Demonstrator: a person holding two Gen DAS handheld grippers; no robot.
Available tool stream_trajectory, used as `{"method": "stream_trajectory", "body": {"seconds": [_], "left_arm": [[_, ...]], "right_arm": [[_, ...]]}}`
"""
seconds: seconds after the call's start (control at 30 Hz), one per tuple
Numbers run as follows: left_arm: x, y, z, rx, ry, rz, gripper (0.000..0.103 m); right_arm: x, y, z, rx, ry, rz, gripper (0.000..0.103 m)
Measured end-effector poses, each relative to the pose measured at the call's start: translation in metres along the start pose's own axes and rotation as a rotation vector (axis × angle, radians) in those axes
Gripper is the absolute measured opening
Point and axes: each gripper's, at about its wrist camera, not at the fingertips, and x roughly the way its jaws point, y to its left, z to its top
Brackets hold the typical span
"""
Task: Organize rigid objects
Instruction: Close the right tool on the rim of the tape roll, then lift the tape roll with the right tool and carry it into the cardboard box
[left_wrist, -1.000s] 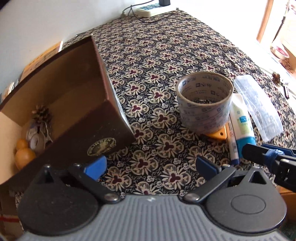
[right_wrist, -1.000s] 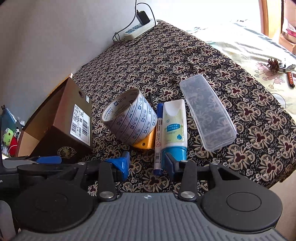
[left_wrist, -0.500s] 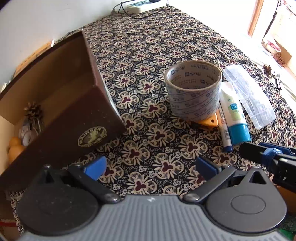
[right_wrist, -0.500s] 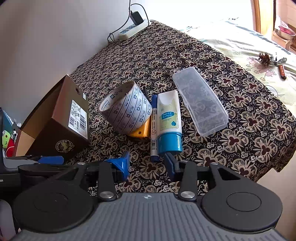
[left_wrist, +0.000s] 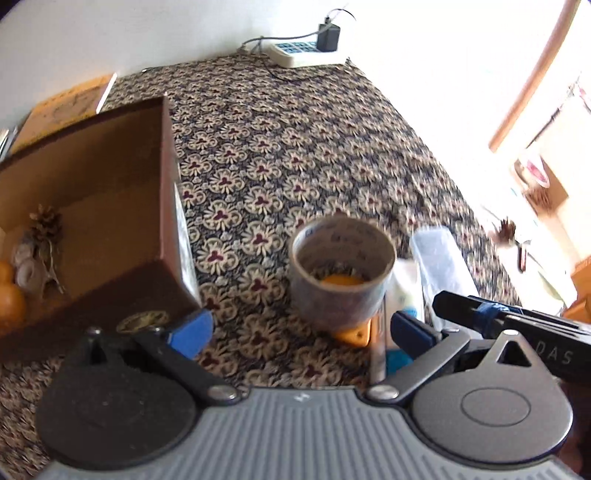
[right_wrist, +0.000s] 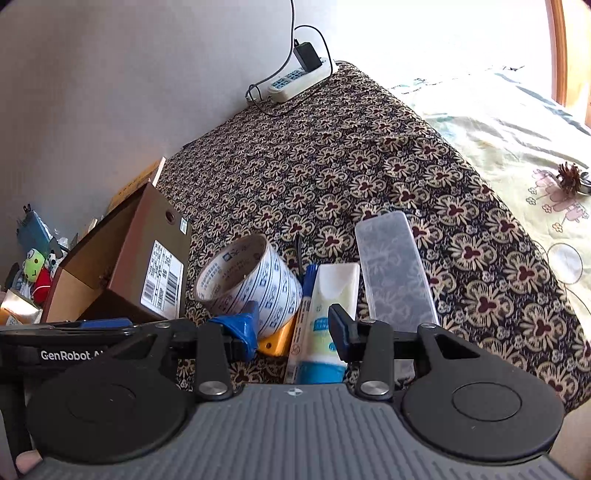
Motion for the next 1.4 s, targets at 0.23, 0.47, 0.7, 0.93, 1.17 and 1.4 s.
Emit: {"method": "stream_trajectory", "body": {"seconds": [0.23, 0.47, 0.7, 0.93, 1.17, 1.4], "left_arm": [[0.016, 0.003, 0.022, -0.153, -0.004, 0.014, 0.099], [0.050, 0.007, 0.025, -0.255, 0.095, 0.043, 0.061], [0.072, 0.008, 0.026, -0.278, 0.143, 0.099, 0.042], [0.083, 0.000, 0.030, -0.247, 0.173, 0.103, 0.016], [0.076, -0.009, 0.040, -0.190, 0.138, 0.103, 0.012], [0.034, -0.024, 0.059, -0.081, 0.011, 0.102, 0.010]], "right_arm": [[0.028, -0.005, 0.047, 0.009, -0.001, 0.097, 0.024], [0.070, 0.007, 0.065, -0.055, 0.092, 0.137, 0.023], [0.099, 0.010, 0.053, -0.120, 0.220, 0.154, 0.018], [0.110, 0.002, 0.052, -0.064, 0.261, 0.206, 0.007], [0.096, -0.012, 0.056, -0.014, 0.238, 0.237, 0.003], [0.050, 0.001, 0.077, -0.080, 0.072, 0.258, 0.002]]}}
